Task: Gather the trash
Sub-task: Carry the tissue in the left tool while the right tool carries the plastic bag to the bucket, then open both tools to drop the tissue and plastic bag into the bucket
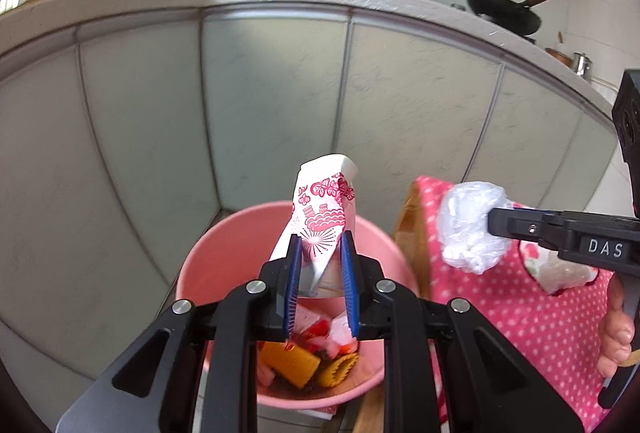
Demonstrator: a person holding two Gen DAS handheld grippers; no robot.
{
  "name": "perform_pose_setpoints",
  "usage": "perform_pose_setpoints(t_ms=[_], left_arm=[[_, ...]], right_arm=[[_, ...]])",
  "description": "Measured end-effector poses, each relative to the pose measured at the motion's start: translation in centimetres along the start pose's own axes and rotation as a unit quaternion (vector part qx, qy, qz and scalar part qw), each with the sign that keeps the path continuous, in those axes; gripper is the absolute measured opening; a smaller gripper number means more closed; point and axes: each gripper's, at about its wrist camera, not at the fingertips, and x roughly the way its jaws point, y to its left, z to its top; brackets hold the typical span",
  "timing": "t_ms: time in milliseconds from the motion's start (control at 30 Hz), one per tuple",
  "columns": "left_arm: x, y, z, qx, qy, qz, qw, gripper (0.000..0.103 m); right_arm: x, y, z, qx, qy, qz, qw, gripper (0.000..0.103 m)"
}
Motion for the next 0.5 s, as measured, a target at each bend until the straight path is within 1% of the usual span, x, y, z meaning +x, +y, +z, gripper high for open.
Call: perform_pose_setpoints(t_ms=[167,200,233,333,400,433,467,500], left_arm=[[1.1,1.7,-1.0,-0.013,0.022,0.014,0.9996,0.019],[1.2,1.8,-1.2,-0.014,0.026,0.015,0.9994,0.019],[1.5,2.1,-1.3,-0.018,0.031,0.017,0.9992,0.019],[1.8,2.4,-1.5,-0.026,0.038,0.020,0.9987,0.020],[1.9,2.6,-1.6,-0.030,0.040,0.024,0.9985,0.021],[1.9,2.6,-1.6,-0.031,0.039,0.024,0.9984,0.023],[1.9,2.7,-1.5,-0.032,0.039,0.024,0.9984,0.029],[1.8,2.7,-1.5,-0.035,0.036,0.025,0.9984,0.031]], right_arm=[[3.1,2.1,-0.2,-0.021,0.032,0.017,0.999,0.017],[3.4,2.5,-0.2,-0.025,0.035,0.020,0.999,0.018],[3.8,2.8,-0.2,-0.030,0.037,0.024,0.999,0.022],[4.4,3.3,-0.2,-0.036,0.041,0.026,0.998,0.026],[4.4,3.3,-0.2,-0.038,0.041,0.029,0.998,0.031],[4.4,3.4,-0.2,-0.040,0.041,0.027,0.998,0.031],[4.3,3.3,-0.2,-0.042,0.039,0.023,0.998,0.031],[4.2,3.1,-0.3,-0.042,0.038,0.023,0.998,0.032]])
